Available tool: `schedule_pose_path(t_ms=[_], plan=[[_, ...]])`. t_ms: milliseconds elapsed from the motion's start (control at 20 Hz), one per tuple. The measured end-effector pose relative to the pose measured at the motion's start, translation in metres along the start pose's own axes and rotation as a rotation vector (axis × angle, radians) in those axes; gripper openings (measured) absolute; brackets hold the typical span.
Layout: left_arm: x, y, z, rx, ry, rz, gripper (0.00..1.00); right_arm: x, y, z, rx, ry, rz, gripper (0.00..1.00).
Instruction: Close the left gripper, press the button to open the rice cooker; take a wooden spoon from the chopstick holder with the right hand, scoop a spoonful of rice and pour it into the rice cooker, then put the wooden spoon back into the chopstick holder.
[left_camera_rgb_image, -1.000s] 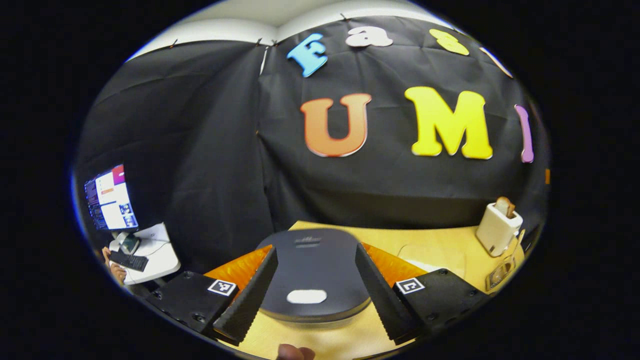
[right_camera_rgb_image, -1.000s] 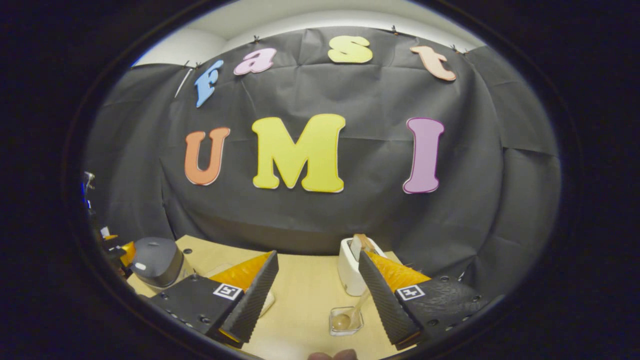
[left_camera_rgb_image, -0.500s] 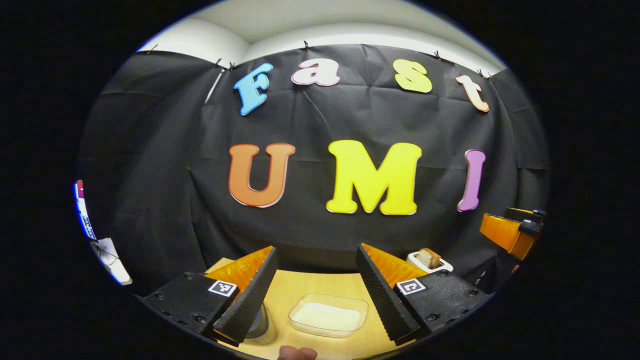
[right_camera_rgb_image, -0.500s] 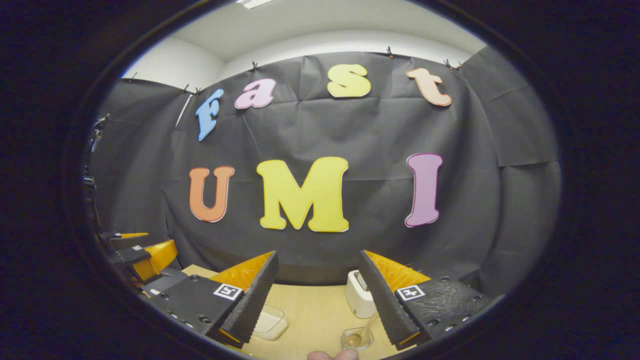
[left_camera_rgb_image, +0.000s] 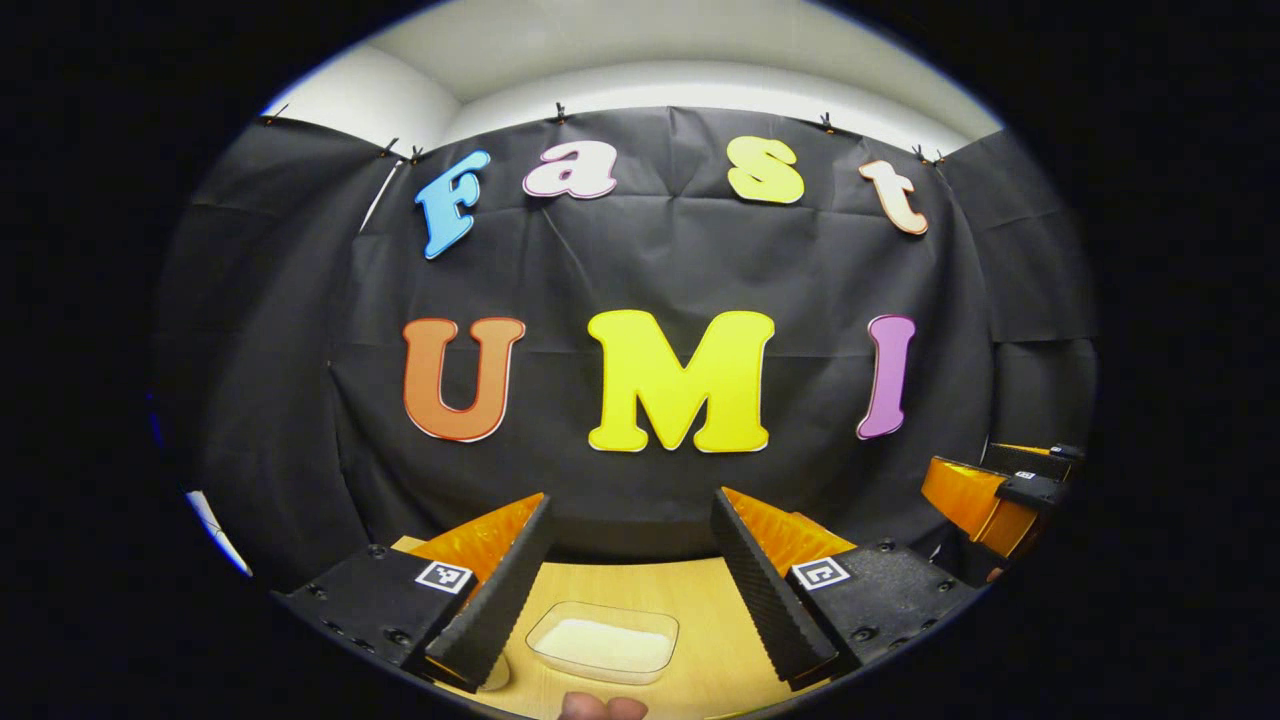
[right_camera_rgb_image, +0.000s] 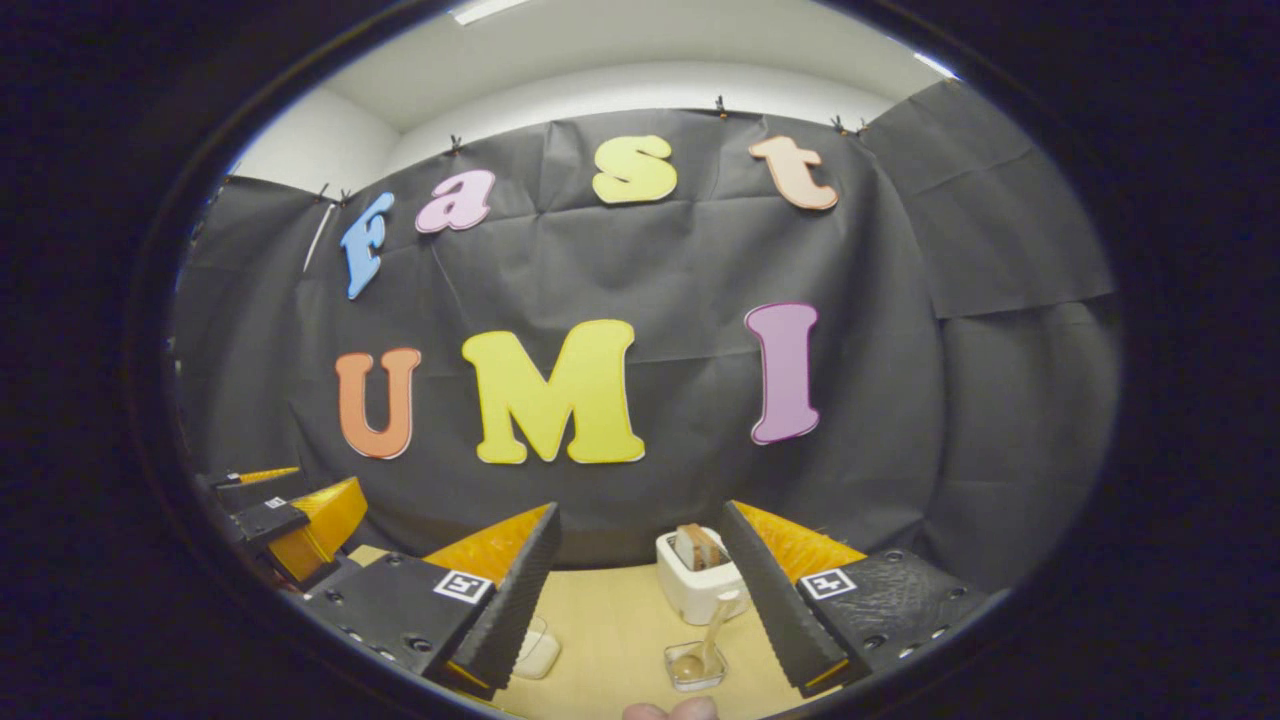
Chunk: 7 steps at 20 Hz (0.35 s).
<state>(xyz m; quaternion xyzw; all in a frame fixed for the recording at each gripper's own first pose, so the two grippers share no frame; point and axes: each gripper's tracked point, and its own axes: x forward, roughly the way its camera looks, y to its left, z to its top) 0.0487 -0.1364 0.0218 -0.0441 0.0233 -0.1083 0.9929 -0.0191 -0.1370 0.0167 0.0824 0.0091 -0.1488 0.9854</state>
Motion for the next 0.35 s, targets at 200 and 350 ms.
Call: schedule_pose_path(t_ms=[200, 350], plan=[[0.000, -0.014, 0.002, -0.009, 0.005, -0.040, 1.00, -0.013, -0.005, 0.008, -0.013, -0.028, -0.031, 0.92], [-0.005, -0.013, 0.006, 0.007, -0.006, -0.034, 1.00, -0.019, -0.008, 0.012, 0.010, -0.040, -0.038, 0.96]])
